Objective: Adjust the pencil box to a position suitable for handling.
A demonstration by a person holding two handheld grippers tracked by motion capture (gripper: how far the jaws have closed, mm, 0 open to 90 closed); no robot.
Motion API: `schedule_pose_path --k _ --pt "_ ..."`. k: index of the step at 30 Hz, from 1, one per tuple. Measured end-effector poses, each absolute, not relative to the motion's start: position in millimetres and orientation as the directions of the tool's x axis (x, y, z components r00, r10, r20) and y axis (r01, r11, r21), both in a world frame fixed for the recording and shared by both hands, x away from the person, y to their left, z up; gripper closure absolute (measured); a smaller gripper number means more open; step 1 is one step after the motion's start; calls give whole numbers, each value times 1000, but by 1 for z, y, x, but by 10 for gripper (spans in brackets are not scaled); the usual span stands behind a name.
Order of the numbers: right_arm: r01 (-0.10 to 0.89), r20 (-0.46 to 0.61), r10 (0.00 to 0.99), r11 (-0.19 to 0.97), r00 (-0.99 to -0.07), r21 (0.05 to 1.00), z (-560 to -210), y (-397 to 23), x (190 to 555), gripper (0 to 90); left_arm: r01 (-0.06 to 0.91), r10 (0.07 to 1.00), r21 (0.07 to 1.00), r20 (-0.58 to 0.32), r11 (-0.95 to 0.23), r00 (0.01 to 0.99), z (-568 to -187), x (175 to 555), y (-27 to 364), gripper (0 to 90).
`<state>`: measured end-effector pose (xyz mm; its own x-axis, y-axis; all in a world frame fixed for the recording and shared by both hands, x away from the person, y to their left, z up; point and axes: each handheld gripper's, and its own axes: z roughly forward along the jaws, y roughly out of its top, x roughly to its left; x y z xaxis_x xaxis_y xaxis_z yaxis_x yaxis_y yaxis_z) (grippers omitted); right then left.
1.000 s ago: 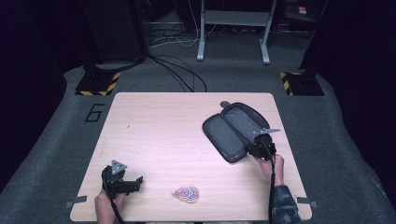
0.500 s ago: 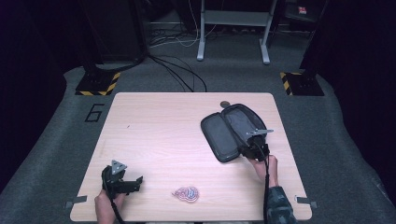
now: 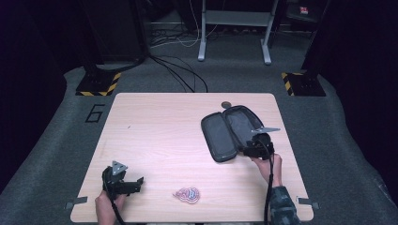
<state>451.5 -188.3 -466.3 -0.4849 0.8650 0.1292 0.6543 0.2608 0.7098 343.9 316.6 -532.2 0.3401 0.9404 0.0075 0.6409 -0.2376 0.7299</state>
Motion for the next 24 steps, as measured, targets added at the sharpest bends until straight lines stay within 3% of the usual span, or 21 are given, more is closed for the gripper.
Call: schedule_pose_path --k 17,19,24 --pt "685 86 957 134 -277 717 -454 -245 472 503 643 940 728 7 -238 340 -532 344 317 7" --pt "701 88 963 121 -254 703 -455 -250 478 575 643 940 728 6 -237 340 -532 344 317 6" --pt "721 98 966 110 -240 684 -460 -254 487 636 643 940 728 7 -238 340 -532 344 317 7"
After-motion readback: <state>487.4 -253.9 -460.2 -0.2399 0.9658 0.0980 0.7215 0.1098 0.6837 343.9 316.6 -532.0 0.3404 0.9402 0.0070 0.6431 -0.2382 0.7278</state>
